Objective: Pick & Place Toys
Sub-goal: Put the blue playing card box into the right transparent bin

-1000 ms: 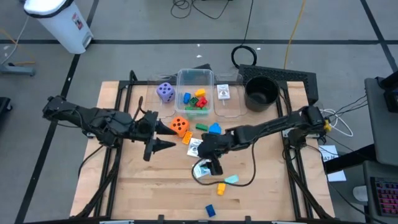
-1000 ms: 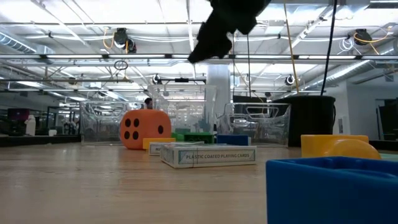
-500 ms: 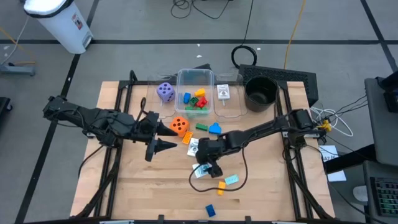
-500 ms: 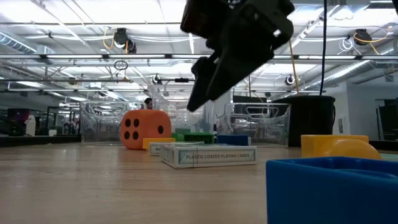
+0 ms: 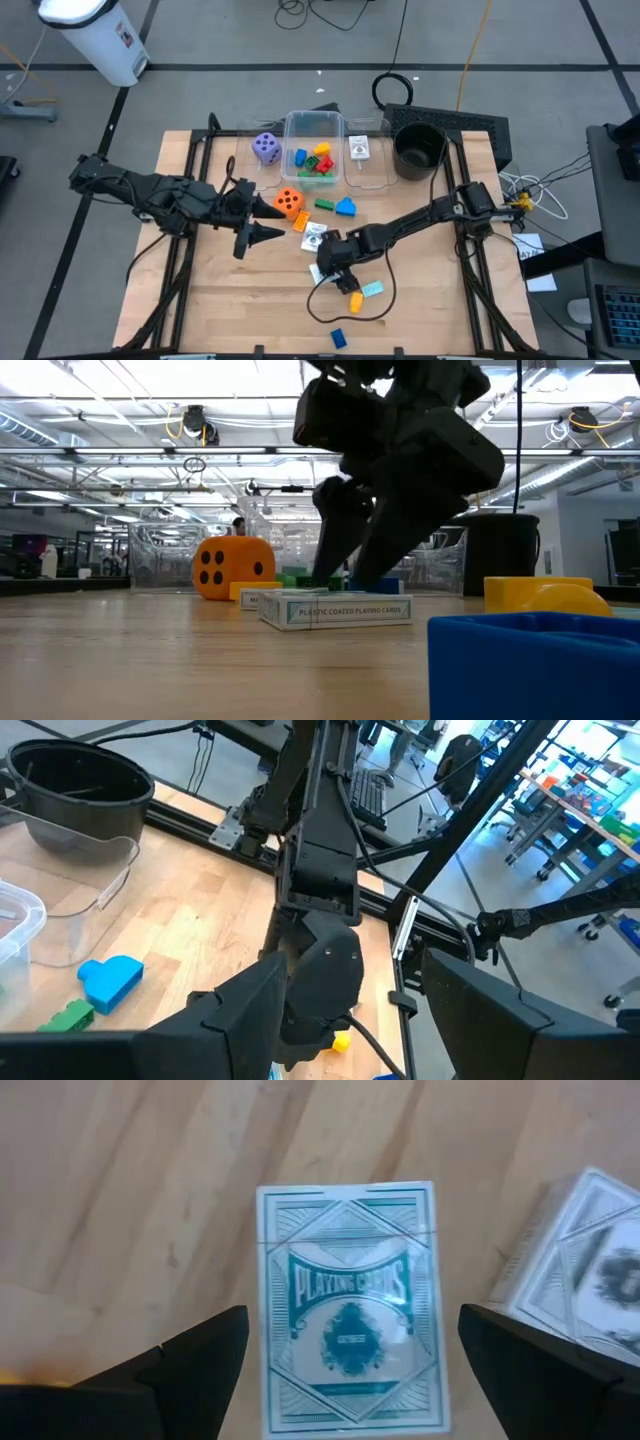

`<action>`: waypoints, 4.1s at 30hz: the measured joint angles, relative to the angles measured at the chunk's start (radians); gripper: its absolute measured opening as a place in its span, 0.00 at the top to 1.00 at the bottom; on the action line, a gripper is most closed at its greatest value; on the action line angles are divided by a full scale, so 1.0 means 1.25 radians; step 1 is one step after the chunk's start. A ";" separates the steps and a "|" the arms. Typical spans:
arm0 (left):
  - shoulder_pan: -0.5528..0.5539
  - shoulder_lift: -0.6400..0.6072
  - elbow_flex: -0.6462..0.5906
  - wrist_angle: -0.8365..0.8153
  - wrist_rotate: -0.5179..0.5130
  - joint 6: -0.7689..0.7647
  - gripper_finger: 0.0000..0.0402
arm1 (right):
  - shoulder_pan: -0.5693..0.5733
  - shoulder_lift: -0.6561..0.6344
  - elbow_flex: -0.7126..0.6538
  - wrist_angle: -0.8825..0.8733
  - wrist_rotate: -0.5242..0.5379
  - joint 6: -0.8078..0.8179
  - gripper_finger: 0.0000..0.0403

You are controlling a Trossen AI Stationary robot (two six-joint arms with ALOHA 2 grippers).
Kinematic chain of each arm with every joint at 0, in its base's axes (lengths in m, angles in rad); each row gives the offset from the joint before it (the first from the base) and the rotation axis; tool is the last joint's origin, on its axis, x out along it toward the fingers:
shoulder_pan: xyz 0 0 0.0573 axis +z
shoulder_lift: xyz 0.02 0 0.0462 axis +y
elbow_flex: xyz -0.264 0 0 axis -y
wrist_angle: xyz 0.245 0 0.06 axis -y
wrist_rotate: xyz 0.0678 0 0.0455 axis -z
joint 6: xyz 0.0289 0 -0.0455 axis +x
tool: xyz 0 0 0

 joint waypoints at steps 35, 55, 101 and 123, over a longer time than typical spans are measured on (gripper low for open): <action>0.000 0.000 0.000 0.000 -0.001 -0.007 0.40 | 0.004 -0.032 -0.063 0.089 0.037 0.089 0.24; 0.029 0.000 0.000 0.051 -0.087 -0.022 0.40 | -0.080 -0.469 -0.061 0.097 0.493 0.193 0.25; 0.327 -0.309 0.000 -0.154 -0.030 0.401 0.40 | -0.570 -0.099 0.332 -0.553 0.456 0.772 0.24; 0.333 -0.303 0.000 -0.159 -0.015 0.407 0.40 | -0.656 -0.097 0.098 -0.284 0.318 0.782 0.25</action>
